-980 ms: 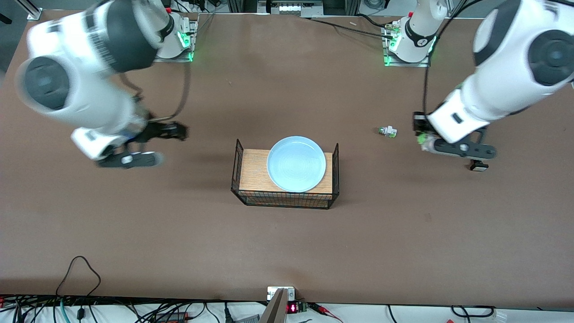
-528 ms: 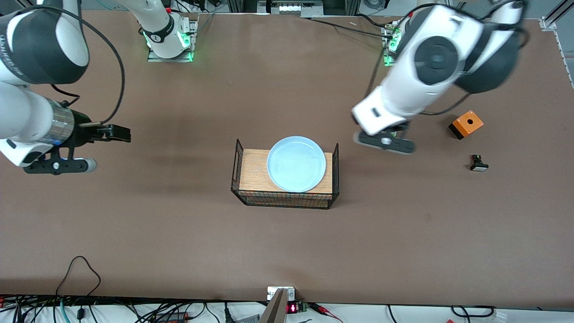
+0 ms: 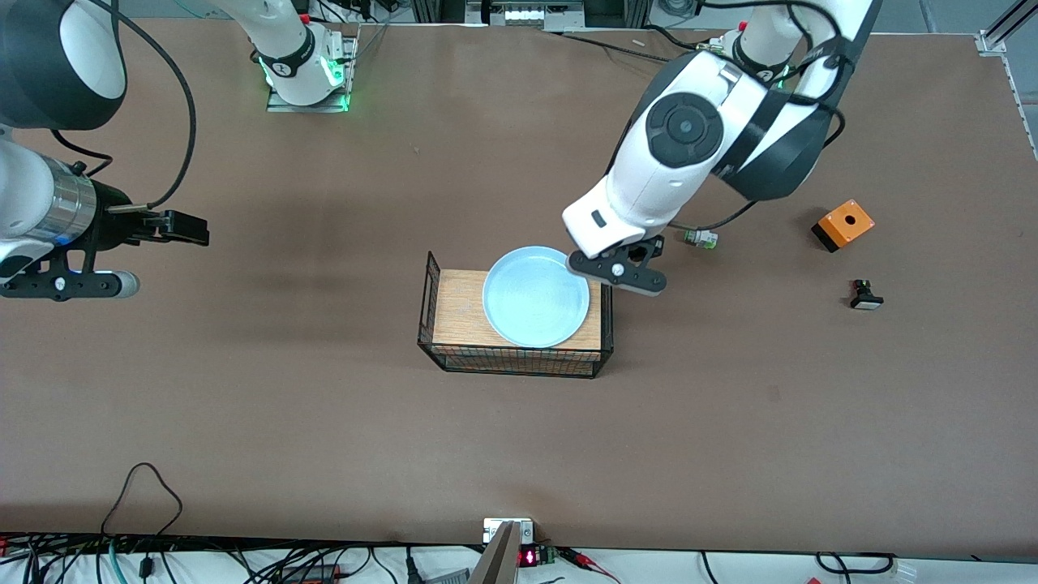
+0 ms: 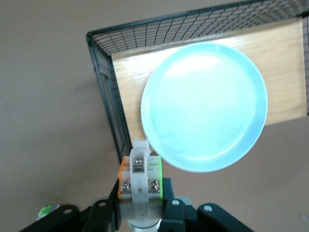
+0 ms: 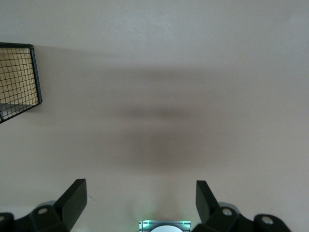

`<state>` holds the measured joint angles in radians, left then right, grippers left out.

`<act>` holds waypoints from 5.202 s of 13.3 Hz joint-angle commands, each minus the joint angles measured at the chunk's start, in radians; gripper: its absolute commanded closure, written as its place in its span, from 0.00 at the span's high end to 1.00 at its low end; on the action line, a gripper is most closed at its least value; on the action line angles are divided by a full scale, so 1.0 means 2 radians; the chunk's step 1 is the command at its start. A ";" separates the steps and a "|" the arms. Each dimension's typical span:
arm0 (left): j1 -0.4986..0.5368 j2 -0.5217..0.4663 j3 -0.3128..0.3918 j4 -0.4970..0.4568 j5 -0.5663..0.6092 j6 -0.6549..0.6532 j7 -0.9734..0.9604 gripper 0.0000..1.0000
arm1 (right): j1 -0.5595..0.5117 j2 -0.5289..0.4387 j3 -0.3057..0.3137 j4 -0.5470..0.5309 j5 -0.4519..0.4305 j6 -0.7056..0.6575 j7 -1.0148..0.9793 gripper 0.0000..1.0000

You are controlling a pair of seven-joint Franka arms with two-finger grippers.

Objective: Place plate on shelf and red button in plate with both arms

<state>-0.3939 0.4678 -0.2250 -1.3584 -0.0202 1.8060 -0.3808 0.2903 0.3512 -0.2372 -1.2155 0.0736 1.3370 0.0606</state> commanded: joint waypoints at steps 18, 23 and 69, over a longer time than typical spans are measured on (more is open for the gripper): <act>-0.058 0.148 0.012 0.117 -0.002 0.056 -0.039 0.00 | -0.127 -0.228 0.129 -0.261 0.002 0.099 -0.010 1.00; -0.066 0.157 0.013 0.115 0.034 0.060 -0.038 0.50 | -0.109 -0.211 0.135 -0.231 -0.034 0.078 -0.003 1.00; 0.291 -0.161 0.012 -0.117 0.018 -0.059 0.171 1.00 | -0.125 -0.148 0.127 -0.181 -0.059 0.035 -0.016 1.00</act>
<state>0.1533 0.1757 -0.1843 -1.5560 0.0322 1.6706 -0.0671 0.0426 0.0421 0.0098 -1.6041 -0.0266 1.4048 0.0526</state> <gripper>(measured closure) 0.000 0.000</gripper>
